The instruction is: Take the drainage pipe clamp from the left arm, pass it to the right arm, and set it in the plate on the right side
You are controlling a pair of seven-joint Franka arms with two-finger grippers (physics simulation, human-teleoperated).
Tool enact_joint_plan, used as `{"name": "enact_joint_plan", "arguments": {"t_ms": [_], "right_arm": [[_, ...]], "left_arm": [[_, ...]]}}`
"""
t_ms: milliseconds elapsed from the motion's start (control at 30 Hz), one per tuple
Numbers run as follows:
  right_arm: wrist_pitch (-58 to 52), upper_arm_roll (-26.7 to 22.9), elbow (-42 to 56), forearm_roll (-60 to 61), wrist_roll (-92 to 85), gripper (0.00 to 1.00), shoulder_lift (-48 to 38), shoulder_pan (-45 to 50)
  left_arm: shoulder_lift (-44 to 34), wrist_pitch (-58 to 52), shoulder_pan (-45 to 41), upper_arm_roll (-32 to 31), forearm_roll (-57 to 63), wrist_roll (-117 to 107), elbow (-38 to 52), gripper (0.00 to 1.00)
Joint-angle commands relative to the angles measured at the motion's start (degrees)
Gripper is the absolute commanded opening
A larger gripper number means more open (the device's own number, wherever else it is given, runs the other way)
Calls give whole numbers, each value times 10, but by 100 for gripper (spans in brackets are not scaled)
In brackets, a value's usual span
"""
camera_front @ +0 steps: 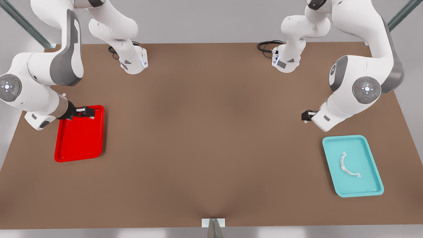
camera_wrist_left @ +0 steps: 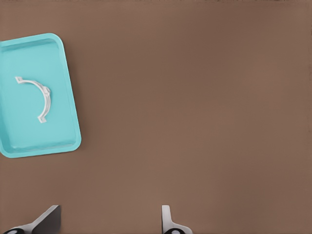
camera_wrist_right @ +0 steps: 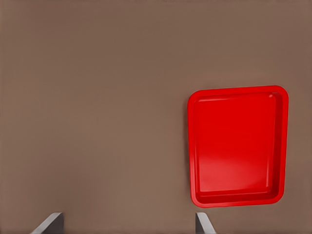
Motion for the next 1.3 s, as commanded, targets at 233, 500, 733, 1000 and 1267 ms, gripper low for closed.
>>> {"name": "enact_joint_plan", "arguments": {"t_ms": [233,500,733,1000,1267], "right_arm": [[33,4,-28,-6,-5,100,4,5],[50,4,-52,-6,-8,100,3,5],[56,4,-57,-6,-8,100,3,5],[60,4,-61,-6,-8,100,3,5],[66,4,-68,-6,-8,100,3,6]], "left_arm": [[252,155,83,90,-64,16,164,100],[397,420,159,142,-118,-201,184,100],[421,499,177,141,-174,-298,169,100],[425,494,165,141,-87,-305,139,100],[441,492,163,141,-44,-317,136,100]]}}
